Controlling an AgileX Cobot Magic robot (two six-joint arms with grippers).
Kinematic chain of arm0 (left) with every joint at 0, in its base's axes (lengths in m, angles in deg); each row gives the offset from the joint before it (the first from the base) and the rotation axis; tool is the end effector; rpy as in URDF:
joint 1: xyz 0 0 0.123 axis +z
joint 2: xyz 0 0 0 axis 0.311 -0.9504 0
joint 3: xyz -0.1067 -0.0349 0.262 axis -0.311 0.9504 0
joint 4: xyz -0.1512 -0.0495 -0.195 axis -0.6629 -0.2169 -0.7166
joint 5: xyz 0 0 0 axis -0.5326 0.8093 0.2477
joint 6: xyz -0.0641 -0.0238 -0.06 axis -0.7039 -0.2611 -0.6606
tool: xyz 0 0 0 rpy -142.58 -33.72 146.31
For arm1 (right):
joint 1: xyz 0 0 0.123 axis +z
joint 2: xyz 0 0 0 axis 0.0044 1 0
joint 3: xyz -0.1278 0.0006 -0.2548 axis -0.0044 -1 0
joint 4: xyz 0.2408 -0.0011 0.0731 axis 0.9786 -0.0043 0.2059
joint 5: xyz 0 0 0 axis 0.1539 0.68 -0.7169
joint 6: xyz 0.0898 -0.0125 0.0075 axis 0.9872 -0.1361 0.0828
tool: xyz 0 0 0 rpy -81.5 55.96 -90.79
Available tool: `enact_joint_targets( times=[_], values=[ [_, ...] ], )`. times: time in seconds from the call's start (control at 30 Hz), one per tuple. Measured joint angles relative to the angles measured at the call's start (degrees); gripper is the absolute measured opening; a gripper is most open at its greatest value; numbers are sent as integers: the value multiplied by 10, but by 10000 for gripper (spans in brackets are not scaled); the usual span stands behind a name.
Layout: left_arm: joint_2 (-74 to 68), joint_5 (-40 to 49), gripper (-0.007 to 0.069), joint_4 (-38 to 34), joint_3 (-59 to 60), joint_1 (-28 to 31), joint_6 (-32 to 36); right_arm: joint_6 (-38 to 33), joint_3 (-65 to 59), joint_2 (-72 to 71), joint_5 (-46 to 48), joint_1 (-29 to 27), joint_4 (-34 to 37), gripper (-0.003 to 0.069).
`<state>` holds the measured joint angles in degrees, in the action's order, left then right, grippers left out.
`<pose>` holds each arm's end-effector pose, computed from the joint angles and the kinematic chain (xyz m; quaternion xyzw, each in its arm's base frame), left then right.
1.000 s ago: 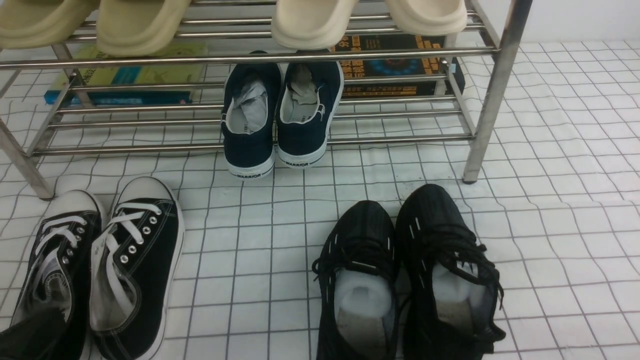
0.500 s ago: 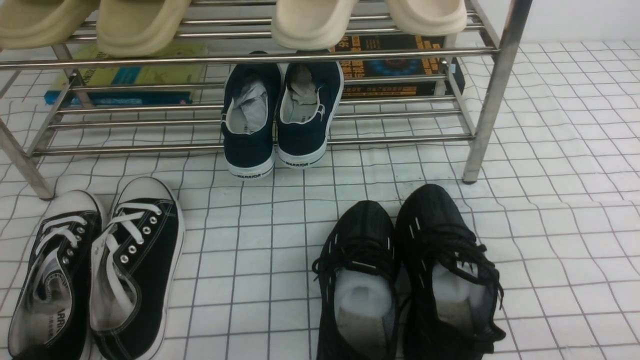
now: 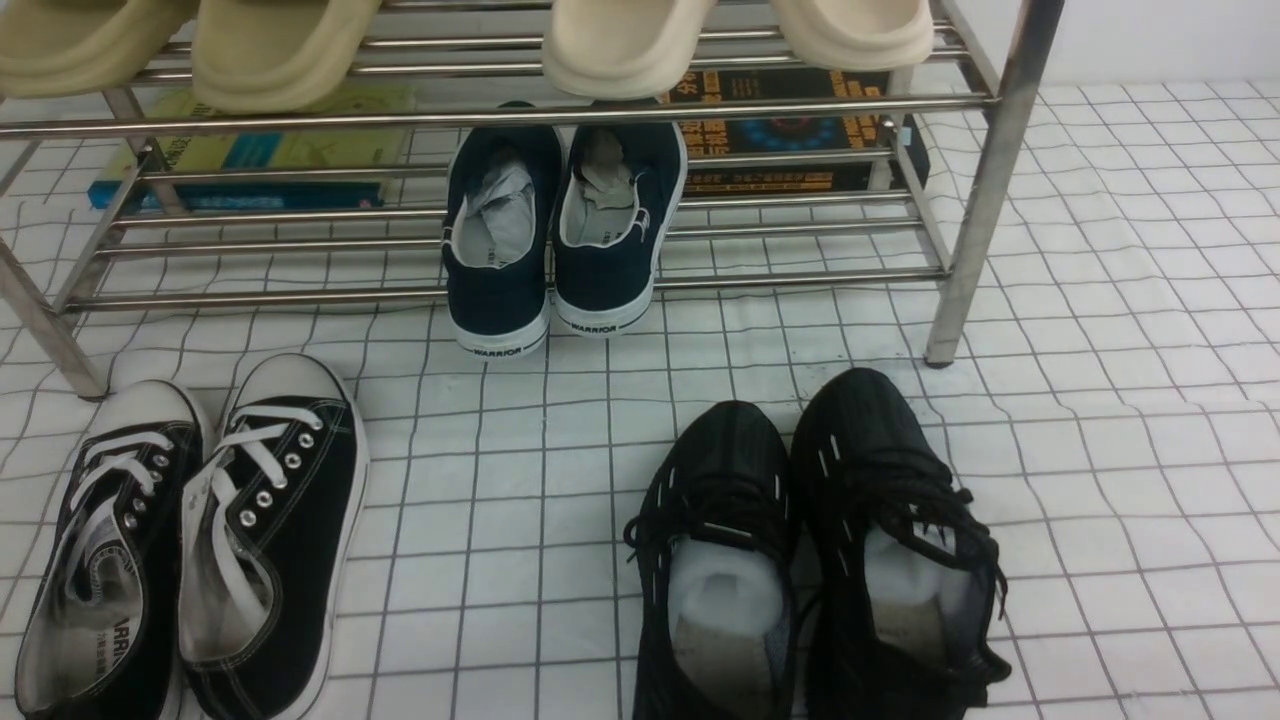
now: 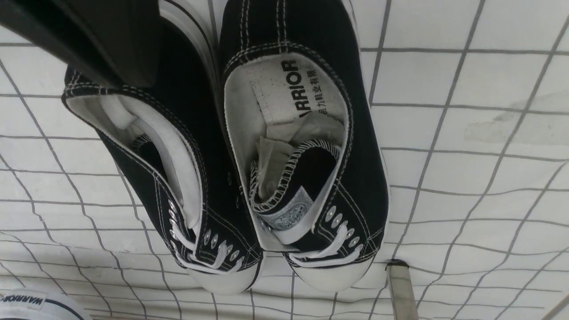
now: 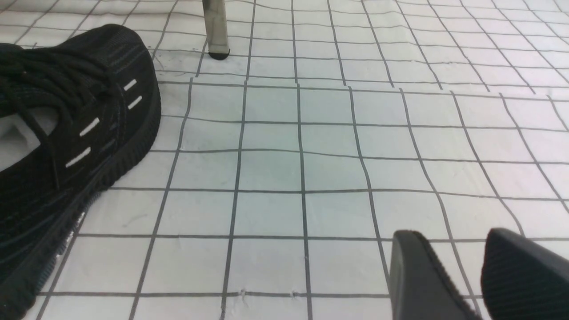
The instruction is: Take the shoes off the shelf with your hand from the white checkered tablecloth.
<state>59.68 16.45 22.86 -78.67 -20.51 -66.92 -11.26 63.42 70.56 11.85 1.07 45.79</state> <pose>0.0526 -0.0010 0.1716 -0.0111 0.8039 -0.0249 0.5941 0.0520 -0.0001 0.1739 -0.0047 0.8062 -0.0004 0.5916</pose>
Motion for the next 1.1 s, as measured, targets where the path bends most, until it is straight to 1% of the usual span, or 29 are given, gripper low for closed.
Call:
enact_joint_targets(
  times=[1.1],
  values=[
    [0,0,54,4,0,0,0,0,0,0,0,0,0,239]
  ],
)
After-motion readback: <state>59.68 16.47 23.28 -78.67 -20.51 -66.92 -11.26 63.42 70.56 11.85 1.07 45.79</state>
